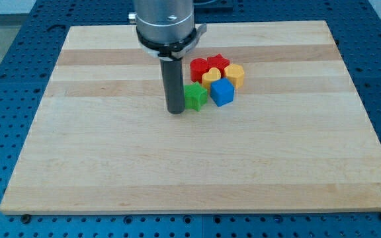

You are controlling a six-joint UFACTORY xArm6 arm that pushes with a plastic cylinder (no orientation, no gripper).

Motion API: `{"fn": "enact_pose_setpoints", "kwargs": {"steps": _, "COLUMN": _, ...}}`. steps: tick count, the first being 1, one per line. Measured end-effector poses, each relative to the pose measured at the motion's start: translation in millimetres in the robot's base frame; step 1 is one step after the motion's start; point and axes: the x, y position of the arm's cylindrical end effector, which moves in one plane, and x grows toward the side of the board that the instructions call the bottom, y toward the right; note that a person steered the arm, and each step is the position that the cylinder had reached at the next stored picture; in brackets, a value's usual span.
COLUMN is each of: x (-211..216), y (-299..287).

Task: Move the green circle slightly down

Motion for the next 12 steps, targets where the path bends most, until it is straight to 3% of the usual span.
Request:
{"fn": "enact_pose_setpoints", "kwargs": {"steps": 2, "x": -1, "y": -4}}
{"fn": "enact_pose_setpoints", "kwargs": {"steps": 3, "x": -4, "y": -65}}
{"fn": "enact_pose_setpoints", "kwargs": {"steps": 4, "x": -40, "y": -124}}
{"fn": "enact_pose_setpoints", "kwargs": {"steps": 5, "x": -86, "y": -133}}
{"fn": "enact_pose_setpoints", "kwargs": {"steps": 7, "x": -154, "y": -110}}
{"fn": "enact_pose_setpoints", "kwargs": {"steps": 10, "x": -169, "y": -106}}
{"fn": "enact_pose_setpoints", "kwargs": {"steps": 12, "x": -189, "y": -38}}
